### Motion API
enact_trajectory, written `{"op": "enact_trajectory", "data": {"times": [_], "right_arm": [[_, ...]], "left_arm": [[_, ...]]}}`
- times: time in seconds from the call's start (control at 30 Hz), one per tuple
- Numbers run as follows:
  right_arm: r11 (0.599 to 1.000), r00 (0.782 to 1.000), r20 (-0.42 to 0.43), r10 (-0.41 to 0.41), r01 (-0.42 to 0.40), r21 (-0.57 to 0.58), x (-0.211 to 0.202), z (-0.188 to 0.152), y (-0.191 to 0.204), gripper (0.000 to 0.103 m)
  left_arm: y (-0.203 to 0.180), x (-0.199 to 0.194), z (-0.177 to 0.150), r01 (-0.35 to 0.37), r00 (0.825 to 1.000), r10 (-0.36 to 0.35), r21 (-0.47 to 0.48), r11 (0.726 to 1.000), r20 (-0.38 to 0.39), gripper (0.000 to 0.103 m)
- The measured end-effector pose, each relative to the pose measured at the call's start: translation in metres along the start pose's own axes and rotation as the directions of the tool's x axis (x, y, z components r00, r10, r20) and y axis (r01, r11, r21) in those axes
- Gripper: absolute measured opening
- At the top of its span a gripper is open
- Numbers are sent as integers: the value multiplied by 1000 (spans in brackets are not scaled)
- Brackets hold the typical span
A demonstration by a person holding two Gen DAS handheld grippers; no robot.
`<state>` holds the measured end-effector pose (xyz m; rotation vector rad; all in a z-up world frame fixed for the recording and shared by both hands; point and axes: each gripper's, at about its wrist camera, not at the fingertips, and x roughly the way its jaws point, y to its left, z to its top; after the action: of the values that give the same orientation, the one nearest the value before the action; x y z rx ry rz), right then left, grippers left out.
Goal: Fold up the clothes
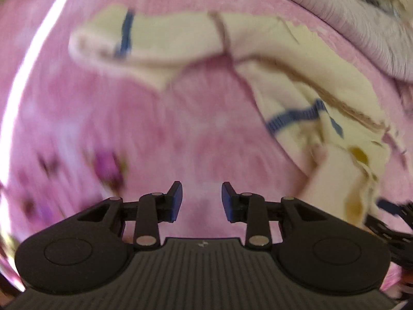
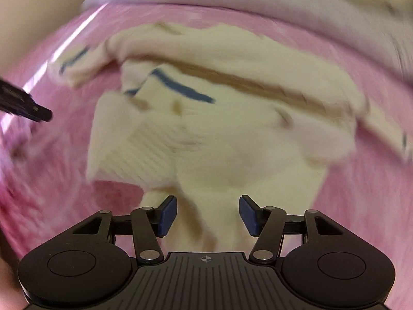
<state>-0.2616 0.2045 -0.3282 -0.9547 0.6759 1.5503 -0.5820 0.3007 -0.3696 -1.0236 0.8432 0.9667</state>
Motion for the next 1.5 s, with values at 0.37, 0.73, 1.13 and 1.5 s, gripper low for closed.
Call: {"op": "enact_trajectory", "data": {"times": [0.37,0.73,1.13,1.5], "right_arm": [[623,957,-123,-261,265,736,-106,-88,-182,1],[859,929,-350,-119,273,432,-57,-147,-155,34],[722,986,-133,97,23,692,-55,-161,-191,59],[385,984,131,-121,-75,920,-127,-137,-298,5]], "left_arm": [[-66,6,-46,142,990,-143,153,978,-6,28],[-121,25,-98,188,982,-181,269,945,-52,34],[-88,1,-114,113,993,-113,59,992,12,34],[-121,7,-104,124,990,-136,206,971,43,35]]}}
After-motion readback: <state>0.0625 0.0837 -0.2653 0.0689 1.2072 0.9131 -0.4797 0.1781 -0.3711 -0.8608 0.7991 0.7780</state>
